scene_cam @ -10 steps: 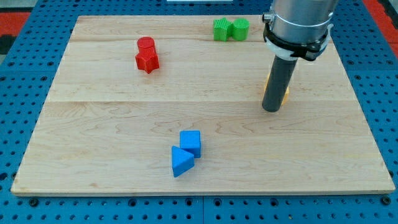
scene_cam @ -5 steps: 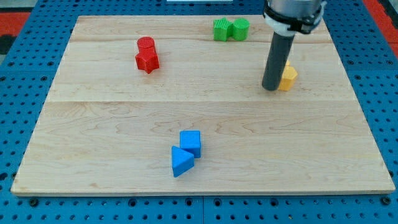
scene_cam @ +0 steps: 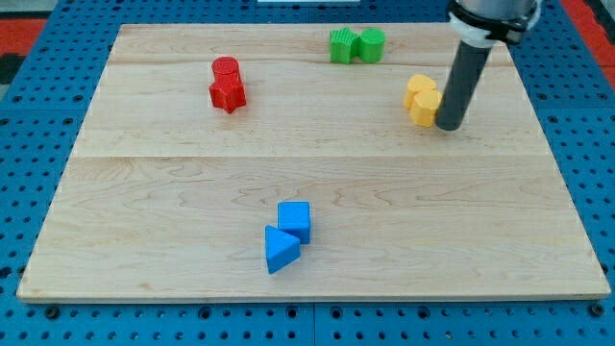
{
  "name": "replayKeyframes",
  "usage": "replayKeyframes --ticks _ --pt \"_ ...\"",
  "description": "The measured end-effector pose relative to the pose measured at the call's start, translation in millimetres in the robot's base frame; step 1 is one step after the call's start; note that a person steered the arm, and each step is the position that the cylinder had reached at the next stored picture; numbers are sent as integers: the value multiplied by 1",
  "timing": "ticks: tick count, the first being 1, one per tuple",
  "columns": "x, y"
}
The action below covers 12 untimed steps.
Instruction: Move the yellow hexagon and yellow heart to the top side of the board
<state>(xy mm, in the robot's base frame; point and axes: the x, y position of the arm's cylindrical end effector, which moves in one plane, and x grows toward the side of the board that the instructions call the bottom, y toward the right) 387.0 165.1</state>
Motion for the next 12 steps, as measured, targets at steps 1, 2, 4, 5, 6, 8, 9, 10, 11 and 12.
replayKeyframes --ticks 1,2,4,5,6,8,9,10,11,12 --pt "-2 -2" --pt "0 -2" --pt "3 -6" --pt "14 -15" --pt "0 -23" --pt "-12 -34" --pt "-21 -34" --pt "-39 -34" --pt "-61 -34" --pt "-85 -34"
